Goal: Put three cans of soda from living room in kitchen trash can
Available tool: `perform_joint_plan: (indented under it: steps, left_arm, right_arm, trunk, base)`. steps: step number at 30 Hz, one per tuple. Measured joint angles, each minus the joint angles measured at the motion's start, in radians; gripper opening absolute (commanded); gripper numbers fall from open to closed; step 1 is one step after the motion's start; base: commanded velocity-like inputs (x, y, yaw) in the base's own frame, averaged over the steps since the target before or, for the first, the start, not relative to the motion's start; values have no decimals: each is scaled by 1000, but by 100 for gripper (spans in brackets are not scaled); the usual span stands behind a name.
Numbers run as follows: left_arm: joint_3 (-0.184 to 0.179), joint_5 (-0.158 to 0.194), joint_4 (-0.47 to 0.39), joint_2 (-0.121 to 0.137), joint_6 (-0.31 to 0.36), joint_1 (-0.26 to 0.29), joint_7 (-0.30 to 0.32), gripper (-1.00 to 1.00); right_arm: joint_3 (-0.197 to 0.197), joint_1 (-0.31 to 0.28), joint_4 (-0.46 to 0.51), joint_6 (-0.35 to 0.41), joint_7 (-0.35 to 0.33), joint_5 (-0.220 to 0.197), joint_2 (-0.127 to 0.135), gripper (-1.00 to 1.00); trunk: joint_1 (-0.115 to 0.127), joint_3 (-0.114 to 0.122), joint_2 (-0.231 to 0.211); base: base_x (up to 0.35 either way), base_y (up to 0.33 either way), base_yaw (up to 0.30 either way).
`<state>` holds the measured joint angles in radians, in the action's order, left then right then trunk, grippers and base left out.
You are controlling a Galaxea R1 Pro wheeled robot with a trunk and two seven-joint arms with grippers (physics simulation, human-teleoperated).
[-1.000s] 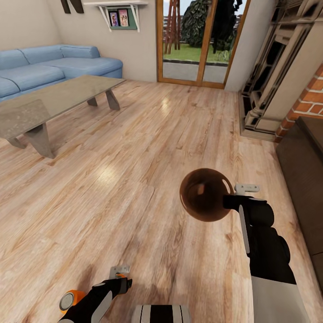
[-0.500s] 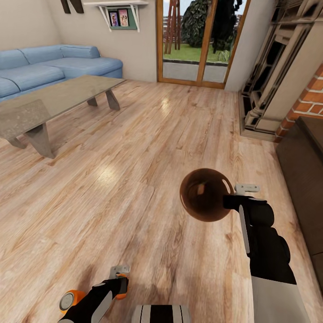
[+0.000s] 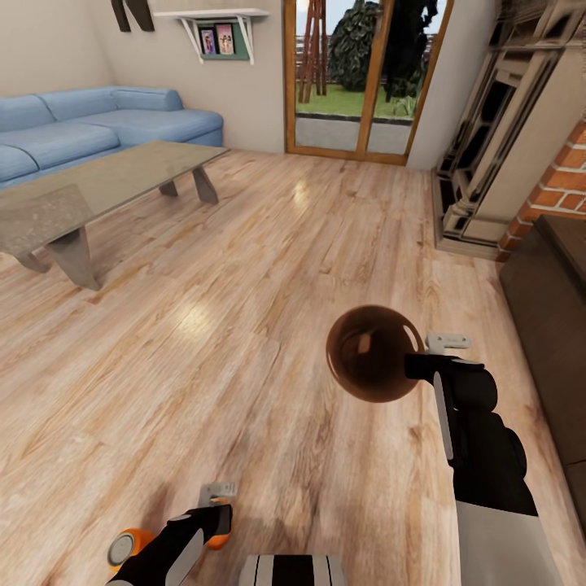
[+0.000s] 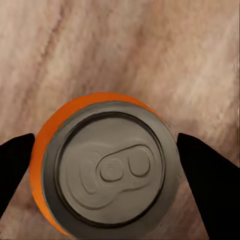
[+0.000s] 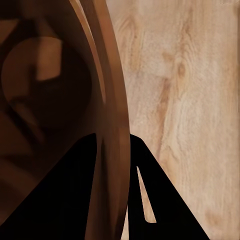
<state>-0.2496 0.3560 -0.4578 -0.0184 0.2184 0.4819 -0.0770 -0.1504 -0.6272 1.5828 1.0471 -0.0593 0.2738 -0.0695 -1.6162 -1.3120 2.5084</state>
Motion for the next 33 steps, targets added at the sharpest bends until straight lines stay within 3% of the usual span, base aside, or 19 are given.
perform_joint_plan:
  steps: [29,33]
  left_arm:
    - [0,-1,-11,0,-2,0,19,-100]
    - [-1,0,-54,1,4,-2,38,-100]
  right_arm:
    - [-3,5,-13,0,0,-4,5,-100]
    - [-5,7,-18,0,1,-6,6,-100]
  trunk:
    - [13,112,-7]
    - [15,128,-8]
  base:
    - [0,0,0]
    - [0,0,0]
